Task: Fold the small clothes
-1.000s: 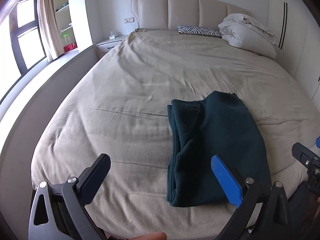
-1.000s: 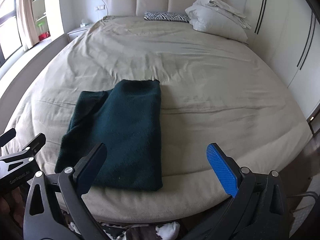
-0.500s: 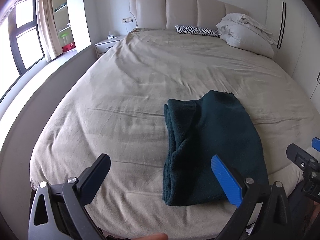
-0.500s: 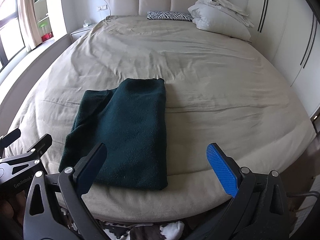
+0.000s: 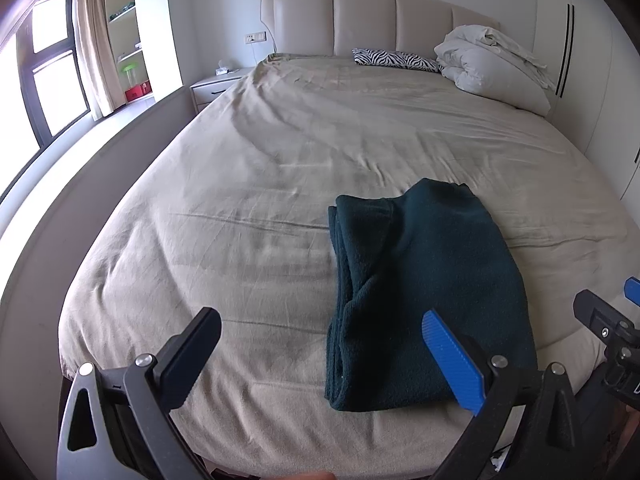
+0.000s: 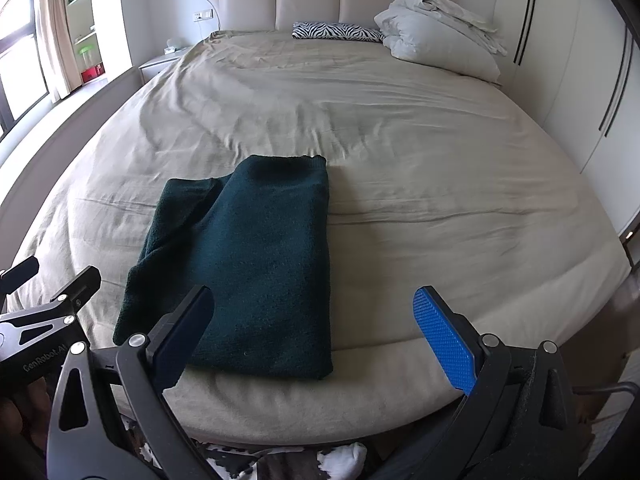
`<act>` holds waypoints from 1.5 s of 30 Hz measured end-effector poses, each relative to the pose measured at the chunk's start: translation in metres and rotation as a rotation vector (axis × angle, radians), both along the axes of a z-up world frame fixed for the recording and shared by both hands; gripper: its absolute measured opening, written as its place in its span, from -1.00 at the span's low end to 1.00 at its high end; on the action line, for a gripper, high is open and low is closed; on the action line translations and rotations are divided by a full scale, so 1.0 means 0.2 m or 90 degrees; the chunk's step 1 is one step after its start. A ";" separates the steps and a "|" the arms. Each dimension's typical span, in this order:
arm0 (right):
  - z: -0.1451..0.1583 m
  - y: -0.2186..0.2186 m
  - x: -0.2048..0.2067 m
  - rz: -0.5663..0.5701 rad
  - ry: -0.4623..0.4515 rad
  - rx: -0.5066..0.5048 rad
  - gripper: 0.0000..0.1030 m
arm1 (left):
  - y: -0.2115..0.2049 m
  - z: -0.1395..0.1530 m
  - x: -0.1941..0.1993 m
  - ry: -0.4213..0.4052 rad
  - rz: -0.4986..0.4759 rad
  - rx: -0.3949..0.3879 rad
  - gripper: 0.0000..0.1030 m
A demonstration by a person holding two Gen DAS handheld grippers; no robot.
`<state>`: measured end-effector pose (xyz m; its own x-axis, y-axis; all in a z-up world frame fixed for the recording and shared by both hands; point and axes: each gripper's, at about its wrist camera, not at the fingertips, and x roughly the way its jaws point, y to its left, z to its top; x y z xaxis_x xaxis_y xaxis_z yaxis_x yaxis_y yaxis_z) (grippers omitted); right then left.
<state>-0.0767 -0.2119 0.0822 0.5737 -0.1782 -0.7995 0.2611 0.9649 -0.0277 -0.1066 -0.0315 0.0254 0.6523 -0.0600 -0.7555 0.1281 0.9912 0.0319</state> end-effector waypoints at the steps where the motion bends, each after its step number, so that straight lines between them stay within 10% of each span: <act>1: 0.00 0.00 0.00 0.000 0.000 0.000 0.98 | 0.00 0.00 0.00 0.000 0.000 0.000 1.00; 45: -0.03 0.02 -0.02 0.000 0.001 0.004 0.98 | 0.01 -0.04 0.01 0.013 -0.001 0.001 1.00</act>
<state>-0.0801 -0.2086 0.0763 0.5722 -0.1740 -0.8015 0.2614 0.9650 -0.0229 -0.1055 -0.0290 0.0178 0.6373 -0.0596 -0.7683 0.1303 0.9910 0.0312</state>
